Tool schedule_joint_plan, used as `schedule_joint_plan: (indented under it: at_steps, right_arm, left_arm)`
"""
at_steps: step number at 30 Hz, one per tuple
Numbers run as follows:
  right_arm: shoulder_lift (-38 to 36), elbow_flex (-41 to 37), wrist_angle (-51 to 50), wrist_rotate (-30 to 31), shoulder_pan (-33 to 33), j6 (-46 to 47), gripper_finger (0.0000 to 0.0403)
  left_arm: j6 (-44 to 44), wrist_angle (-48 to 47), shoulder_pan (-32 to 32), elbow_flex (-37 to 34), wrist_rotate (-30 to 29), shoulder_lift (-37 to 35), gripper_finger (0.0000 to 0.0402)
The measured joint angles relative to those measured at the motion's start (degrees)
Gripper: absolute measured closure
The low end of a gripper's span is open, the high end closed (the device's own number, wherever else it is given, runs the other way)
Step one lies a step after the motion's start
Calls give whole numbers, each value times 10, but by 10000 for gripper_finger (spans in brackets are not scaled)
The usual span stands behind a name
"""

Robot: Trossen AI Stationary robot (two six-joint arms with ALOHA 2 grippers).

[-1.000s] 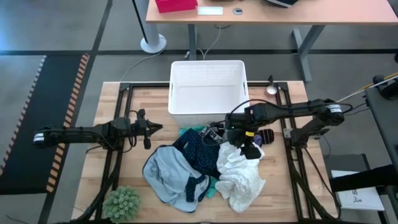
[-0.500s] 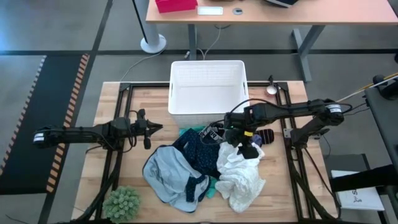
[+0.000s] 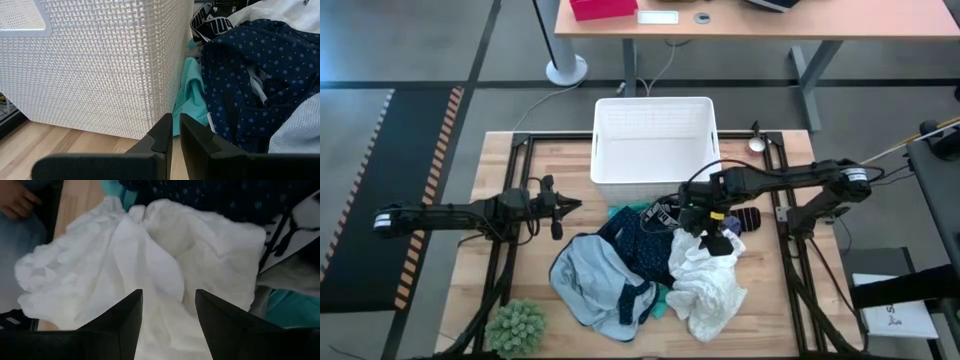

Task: Sort clothes
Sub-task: Put the white socks into the white bin

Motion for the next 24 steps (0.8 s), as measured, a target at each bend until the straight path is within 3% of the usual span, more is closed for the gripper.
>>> schedule_joint_plan:
  at_steps: [15, 24]
  right_arm:
    - [41, -1, -6, -35, 12, -4, 241]
    - [42, -1, -8, -31, 14, -9, 299]
  left_arm:
    - [0, 0, 0, 0, 0, 0, 380]
    - [0, 0, 0, 0, 0, 2, 380]
